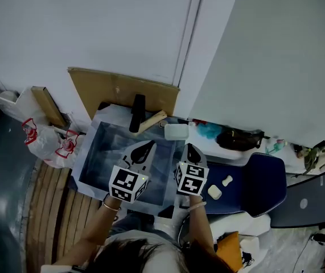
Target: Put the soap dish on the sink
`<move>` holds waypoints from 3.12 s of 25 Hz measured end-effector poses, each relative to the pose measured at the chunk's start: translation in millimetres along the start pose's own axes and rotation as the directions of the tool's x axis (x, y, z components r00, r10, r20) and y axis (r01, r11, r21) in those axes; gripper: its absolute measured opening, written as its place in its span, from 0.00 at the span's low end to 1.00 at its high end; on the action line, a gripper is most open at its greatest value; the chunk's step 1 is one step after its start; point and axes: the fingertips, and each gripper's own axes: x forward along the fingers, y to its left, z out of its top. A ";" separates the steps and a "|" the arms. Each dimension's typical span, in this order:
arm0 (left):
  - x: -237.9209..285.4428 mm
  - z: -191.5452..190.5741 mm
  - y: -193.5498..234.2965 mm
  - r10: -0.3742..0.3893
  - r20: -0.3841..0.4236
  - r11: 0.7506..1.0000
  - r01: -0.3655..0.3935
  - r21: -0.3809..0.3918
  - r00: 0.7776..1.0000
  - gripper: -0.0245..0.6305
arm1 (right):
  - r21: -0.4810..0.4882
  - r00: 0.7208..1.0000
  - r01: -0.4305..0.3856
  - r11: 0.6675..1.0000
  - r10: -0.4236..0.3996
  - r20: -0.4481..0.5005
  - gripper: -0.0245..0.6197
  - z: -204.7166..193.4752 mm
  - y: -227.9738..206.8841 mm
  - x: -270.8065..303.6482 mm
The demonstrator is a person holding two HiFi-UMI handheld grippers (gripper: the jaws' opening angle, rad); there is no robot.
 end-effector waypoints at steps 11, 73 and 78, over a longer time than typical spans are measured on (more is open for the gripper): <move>-27.4 11.8 -20.0 0.003 0.027 1.000 -0.004 0.016 1.000 0.04 | -0.031 0.995 -0.014 0.999 0.017 0.096 0.08 14.3 12.7 -52.0; -306.3 26.3 -102.1 -0.005 0.133 1.000 0.002 0.024 0.991 0.04 | -0.134 0.953 -0.005 0.991 0.045 0.301 0.08 -4.5 161.7 -349.8; -309.4 24.8 -103.7 -0.010 0.133 1.000 0.008 0.015 0.991 0.04 | -0.144 0.953 -0.003 0.990 0.046 0.300 0.08 -5.2 165.5 -353.3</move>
